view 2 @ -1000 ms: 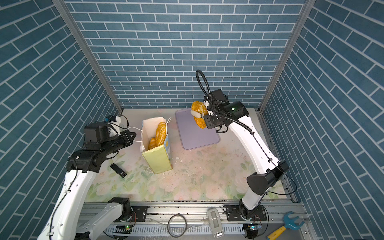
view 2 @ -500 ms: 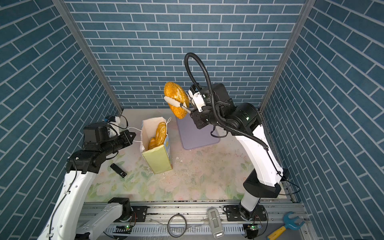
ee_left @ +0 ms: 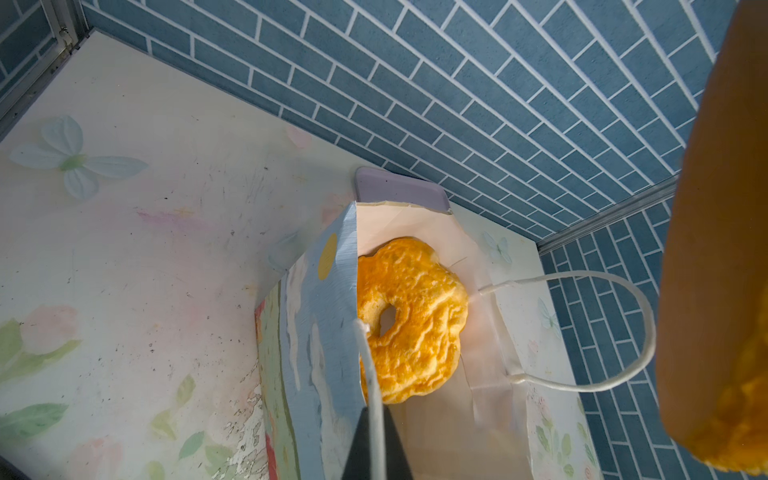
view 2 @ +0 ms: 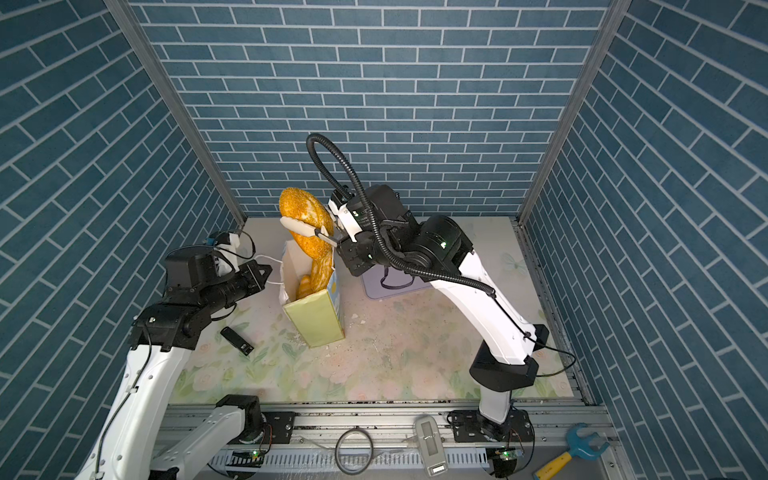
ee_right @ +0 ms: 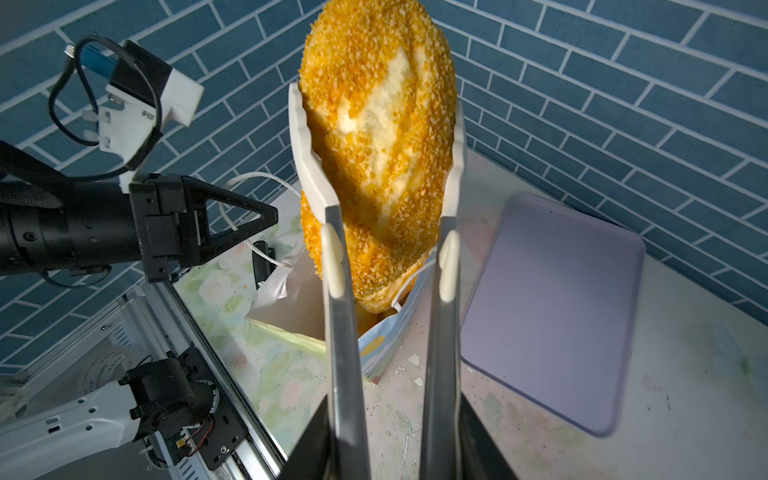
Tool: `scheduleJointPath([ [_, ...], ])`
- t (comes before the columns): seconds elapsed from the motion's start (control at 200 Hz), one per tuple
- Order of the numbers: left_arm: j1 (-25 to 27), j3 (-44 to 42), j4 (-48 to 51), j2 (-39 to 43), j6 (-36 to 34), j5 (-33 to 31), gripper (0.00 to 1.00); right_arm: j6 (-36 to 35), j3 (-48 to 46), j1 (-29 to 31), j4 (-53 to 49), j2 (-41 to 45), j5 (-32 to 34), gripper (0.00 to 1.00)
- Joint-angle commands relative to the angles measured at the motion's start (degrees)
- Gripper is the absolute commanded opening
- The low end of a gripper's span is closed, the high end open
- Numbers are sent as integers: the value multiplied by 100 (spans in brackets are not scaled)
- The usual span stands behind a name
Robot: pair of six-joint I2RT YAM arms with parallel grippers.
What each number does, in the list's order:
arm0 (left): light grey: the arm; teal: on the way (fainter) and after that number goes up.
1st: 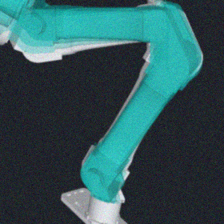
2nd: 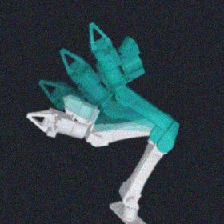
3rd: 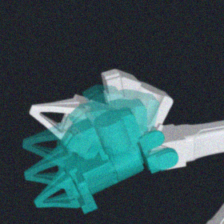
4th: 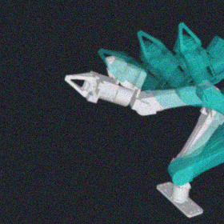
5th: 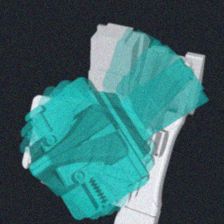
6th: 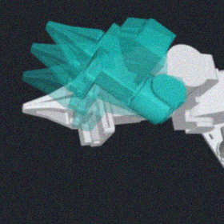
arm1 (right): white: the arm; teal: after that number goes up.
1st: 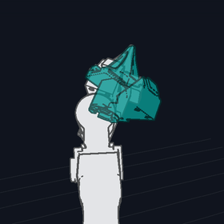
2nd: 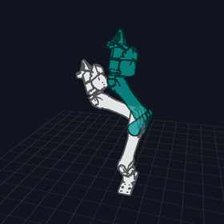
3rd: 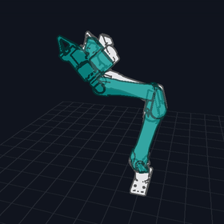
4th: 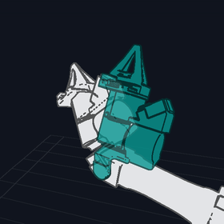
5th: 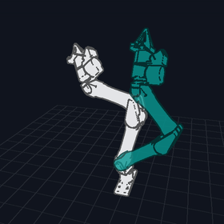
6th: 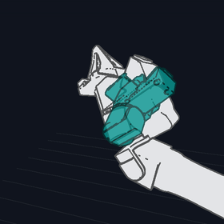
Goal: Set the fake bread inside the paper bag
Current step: 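Carry the sugared bun over the bag with the right tongs, then lower the sugared bun into the bag and open the right tongs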
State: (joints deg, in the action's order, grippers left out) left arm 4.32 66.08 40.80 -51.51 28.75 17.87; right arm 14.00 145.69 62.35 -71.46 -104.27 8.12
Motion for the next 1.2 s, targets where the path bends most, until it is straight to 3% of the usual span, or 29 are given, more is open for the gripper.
scheduleJointPath([
  [0.0, 34, 65, -91, 62, 8, 15, 0, 280, 7, 126, 566, -16, 69, 26],
  [0.22, 34, 99, -65, 88, -26, 4, 0, 482, -532, 238, 682, -32, 276, 29],
  [0.42, 34, 67, -62, 97, -36, 50, 0, 569, -857, 309, 651, -30, 260, 47],
  [0.73, 34, 104, -49, 53, -45, 56, 0, 392, -927, 345, 589, 15, 374, 57],
  [1.195, 34, 156, 0, -7, -97, 57, 0, -364, -214, 226, 400, 49, 1026, 48],
])
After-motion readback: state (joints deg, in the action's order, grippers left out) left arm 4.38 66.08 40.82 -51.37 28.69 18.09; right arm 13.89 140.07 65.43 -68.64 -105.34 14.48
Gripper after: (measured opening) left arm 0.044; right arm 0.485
